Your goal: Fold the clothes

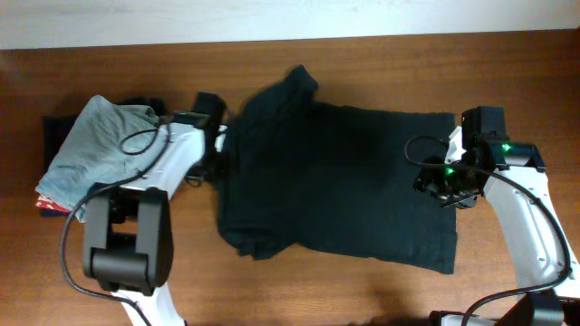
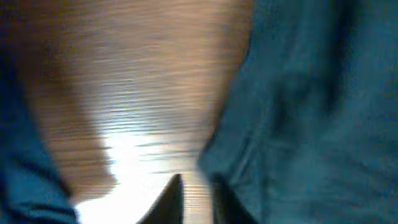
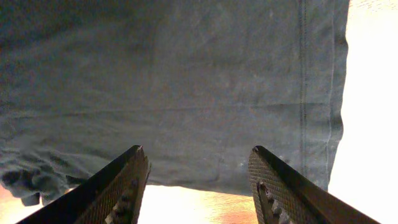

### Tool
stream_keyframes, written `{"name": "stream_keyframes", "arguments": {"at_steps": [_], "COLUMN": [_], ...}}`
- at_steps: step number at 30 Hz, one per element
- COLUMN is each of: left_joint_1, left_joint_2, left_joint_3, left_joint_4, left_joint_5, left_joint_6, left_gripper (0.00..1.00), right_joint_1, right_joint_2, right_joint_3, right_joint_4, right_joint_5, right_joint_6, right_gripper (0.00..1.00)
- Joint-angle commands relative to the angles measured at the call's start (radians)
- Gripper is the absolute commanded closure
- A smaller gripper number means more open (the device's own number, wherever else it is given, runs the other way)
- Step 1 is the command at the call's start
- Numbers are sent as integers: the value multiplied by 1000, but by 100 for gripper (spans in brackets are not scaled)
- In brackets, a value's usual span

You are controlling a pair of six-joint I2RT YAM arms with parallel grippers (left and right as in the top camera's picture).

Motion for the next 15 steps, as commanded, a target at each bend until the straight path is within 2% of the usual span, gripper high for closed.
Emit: {"name": "stream_keyframes", "arguments": {"at_steps": [1, 5, 8, 10, 11, 13, 15], "left_joint_1": [35, 44, 42, 36, 31, 18, 0], "left_joint_2": [9, 9, 3, -10, -18, -37, -45], "left_joint_3": [-5, -1, 18, 31, 35, 35, 35], "left_joint_4": [-1, -5, -31, -43, -46, -45, -46], "left_joint_5": [-21, 8, 70, 124, 150, 172, 171], "left_joint_6": [-13, -12, 3, 33, 47, 75, 99], "left_gripper": [53, 51, 63, 72, 76, 80, 87], "right_joint_1": [-6, -6, -6, -6, -6, -6, -6], "right_joint_2": [-2, 5, 24, 42, 50, 68, 87], "right_joint_3": [6, 0, -29, -60, -80, -117, -155], "right_joint_4": [-2, -9, -14, -16, -15, -15, -15], "right_joint_5": [10, 10, 10, 10, 10, 10, 10], "right_joint_6": [-10, -10, -10, 17, 44, 86, 124], "right_gripper": [44, 44, 45, 56, 75, 96, 96]}}
